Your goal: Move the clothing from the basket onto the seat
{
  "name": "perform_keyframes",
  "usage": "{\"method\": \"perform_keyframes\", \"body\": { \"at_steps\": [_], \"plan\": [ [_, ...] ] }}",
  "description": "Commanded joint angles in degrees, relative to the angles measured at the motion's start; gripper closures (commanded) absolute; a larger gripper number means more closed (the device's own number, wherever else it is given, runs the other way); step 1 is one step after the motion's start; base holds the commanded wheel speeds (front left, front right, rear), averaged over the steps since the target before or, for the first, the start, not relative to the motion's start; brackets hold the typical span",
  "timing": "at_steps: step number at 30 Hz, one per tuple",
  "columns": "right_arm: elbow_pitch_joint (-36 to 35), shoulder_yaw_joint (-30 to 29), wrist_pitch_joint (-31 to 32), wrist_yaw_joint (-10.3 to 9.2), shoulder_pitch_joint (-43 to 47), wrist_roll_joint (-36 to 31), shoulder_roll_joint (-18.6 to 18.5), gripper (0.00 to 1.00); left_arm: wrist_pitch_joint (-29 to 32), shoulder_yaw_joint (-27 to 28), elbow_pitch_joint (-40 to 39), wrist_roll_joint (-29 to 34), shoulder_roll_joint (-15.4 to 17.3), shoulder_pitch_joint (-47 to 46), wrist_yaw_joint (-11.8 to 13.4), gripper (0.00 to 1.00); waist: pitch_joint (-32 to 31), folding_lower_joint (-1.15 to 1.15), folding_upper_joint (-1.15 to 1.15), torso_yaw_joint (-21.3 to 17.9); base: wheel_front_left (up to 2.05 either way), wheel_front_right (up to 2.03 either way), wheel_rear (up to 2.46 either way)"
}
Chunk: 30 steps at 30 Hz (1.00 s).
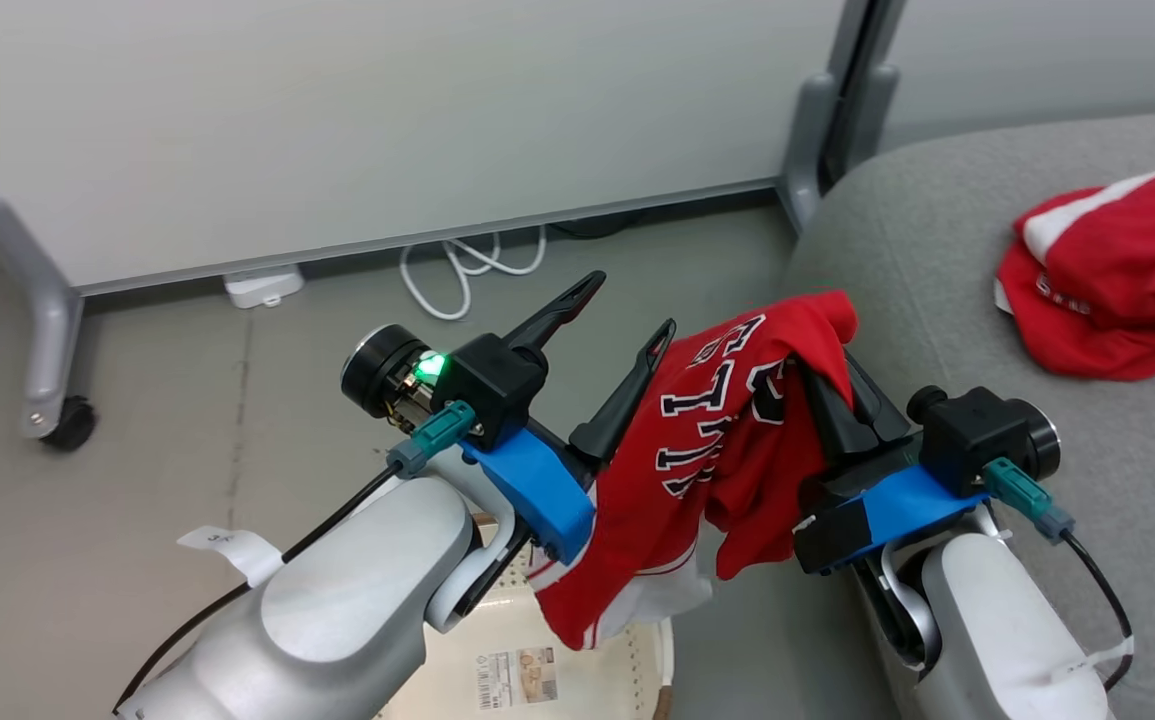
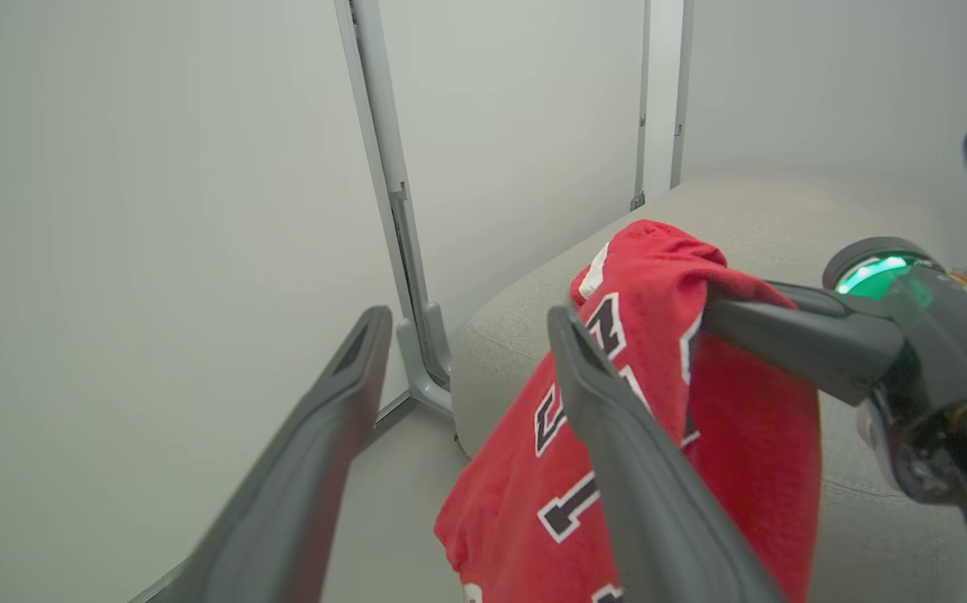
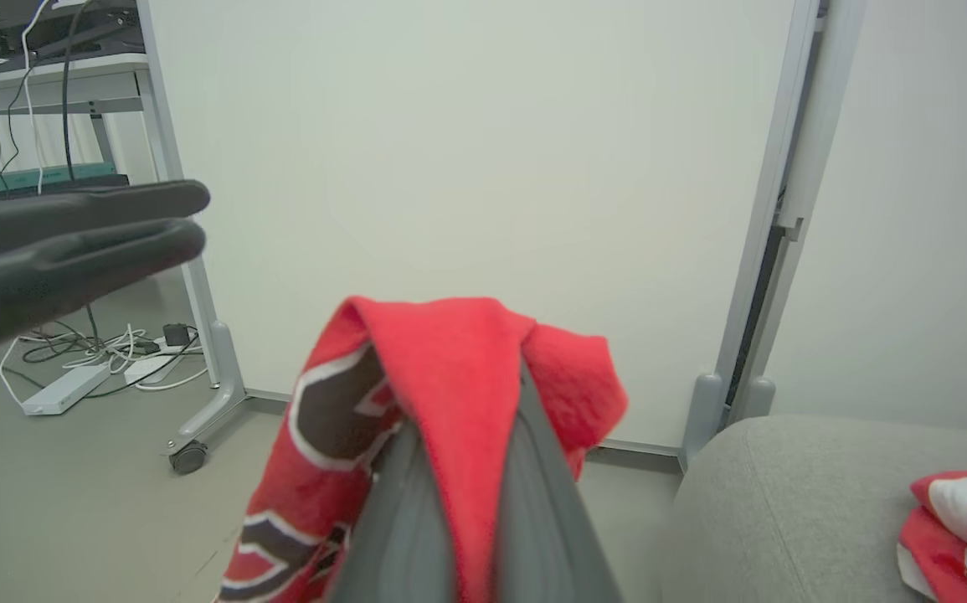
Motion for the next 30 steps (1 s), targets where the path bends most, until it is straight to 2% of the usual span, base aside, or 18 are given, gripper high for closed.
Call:
{"method": "perform_keyframes", "body": {
  "at_steps": [1,17,24,30],
  "plan": [
    [-1.06,-0.58,-0.04,0.03,0.92,-0.34,-0.05,1.0,-0.3,-0.19,0.08,0.34,-0.3,-0.43,-0.21,0.0,1.27,0.0,0.0,-2.98,0.0,0.0,0.0],
    [-6.28,-5.46,-0.05,0.03,5.62,-0.6,-0.08,1.0,0.29,-2.77,0.96,1.28,-1.6,-1.6,-1.42,0.0,3.63,0.0,0.0,-11.96,0.0,0.0,0.0],
    [-7.27,-6.72,-0.04,0.03,6.99,-0.47,-0.03,1.0,0.14,-3.15,1.34,1.42,-1.6,-1.85,-1.4,0.0,4.06,0.0,0.0,-13.62,0.0,0.0,0.0],
    [-7.44,-7.18,-0.04,0.03,6.9,-0.16,0.02,1.0,0.0,-3.47,1.5,1.32,-1.45,-1.77,-1.47,0.0,4.04,0.0,0.0,-13.49,0.0,0.0,0.0]
  ]
}}
